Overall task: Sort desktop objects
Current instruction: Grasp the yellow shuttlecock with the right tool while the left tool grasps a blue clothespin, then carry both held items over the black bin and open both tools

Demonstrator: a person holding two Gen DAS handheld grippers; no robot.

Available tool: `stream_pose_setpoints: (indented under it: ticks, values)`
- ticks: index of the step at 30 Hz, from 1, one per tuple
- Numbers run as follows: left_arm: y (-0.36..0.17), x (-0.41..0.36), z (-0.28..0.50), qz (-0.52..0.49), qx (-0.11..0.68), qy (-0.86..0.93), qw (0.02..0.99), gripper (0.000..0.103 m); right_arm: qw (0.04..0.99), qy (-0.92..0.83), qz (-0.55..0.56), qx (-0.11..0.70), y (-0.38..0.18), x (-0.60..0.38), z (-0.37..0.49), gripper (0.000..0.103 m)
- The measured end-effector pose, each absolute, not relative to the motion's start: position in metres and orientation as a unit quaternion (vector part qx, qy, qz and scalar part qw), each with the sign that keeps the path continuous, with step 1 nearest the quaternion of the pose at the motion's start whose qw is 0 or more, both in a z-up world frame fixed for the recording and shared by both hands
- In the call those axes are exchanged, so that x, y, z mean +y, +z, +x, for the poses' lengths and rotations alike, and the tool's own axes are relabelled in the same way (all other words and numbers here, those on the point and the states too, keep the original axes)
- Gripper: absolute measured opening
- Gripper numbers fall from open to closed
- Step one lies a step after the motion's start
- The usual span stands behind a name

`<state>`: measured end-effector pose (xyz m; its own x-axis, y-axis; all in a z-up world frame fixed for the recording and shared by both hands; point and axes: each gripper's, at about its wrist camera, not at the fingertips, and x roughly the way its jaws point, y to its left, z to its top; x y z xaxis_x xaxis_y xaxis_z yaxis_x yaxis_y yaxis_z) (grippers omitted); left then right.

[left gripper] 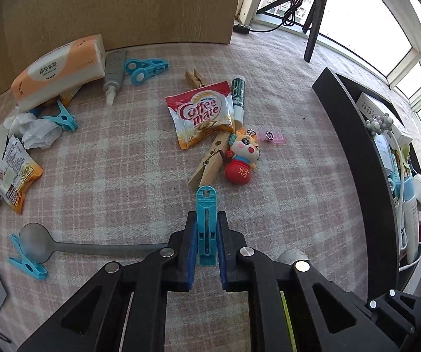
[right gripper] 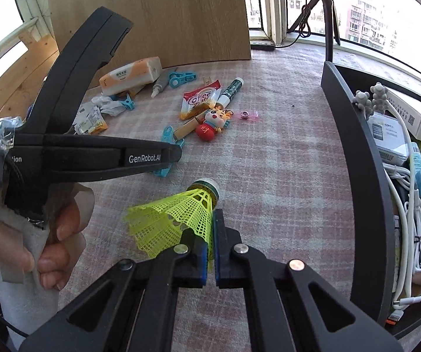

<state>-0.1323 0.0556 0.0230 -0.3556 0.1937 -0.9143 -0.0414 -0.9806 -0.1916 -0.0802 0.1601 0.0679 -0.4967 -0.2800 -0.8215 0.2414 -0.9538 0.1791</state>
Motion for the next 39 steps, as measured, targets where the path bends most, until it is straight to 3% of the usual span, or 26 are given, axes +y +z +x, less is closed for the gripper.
stream_pose_setpoints:
  ticks: [12,24,36,38,39]
  values:
    - [0.078,0.082,-0.108,-0.528,-0.079,0.839,0.103,0.011,0.118,-0.892,0.434,-0.050,0.109,0.212,-0.071,0.003]
    - [0.121,0.192,-0.105,-0.508,-0.067,0.841,0.174,0.011,0.026,-0.916,0.389,-0.095,0.148,0.341,-0.067,0.003]
    - [0.127,0.308,-0.101,-0.504,-0.025,0.832,0.230,0.012,-0.061,-0.921,0.372,-0.099,0.156,0.450,-0.081,0.003]
    - [0.126,0.320,-0.100,-0.509,-0.012,0.829,0.232,0.045,-0.064,-0.918,0.379,-0.093,0.153,0.455,-0.086,0.004]
    - [0.126,0.324,-0.100,-0.510,-0.008,0.827,0.236,0.073,-0.059,-0.915,0.387,-0.093,0.151,0.456,-0.089,0.017]
